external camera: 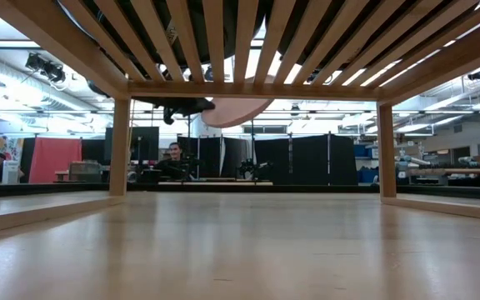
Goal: Place and stack plates onto a shelf
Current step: Stack the light pink plate on top of the black plate on the shelf
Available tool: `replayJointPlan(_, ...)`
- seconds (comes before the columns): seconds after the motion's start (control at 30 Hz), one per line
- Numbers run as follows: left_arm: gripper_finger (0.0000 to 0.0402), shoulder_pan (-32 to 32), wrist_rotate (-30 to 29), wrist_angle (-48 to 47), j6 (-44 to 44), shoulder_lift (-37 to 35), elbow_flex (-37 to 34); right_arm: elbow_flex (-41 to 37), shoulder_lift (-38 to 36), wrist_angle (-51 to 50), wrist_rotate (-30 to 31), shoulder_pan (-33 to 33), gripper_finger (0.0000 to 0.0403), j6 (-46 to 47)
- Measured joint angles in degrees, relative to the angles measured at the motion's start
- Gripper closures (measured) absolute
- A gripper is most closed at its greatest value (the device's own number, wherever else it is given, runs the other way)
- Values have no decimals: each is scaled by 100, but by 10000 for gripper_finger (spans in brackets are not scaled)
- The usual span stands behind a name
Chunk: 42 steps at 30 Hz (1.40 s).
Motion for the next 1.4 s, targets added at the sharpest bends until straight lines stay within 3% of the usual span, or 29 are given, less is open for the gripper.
replayJointPlan(0.33, 388, -33, -30, -105, 9, 0, 0, 0, 733, 284, 428, 0, 260, -308)
replayJointPlan(0.63, 388, -32, -28, -178, 23, 0, 4, -2, 951, 354, 565, 0, 265, -472)
replayJointPlan(1.17, 373, -36, -17, -146, 11, -3, 4, -2, 944, 213, 689, -31, 371, -476)
replayJointPlan(1.4, 370, -36, 8, -140, 5, -9, 9, -2, 946, 114, 925, -39, 376, -476)
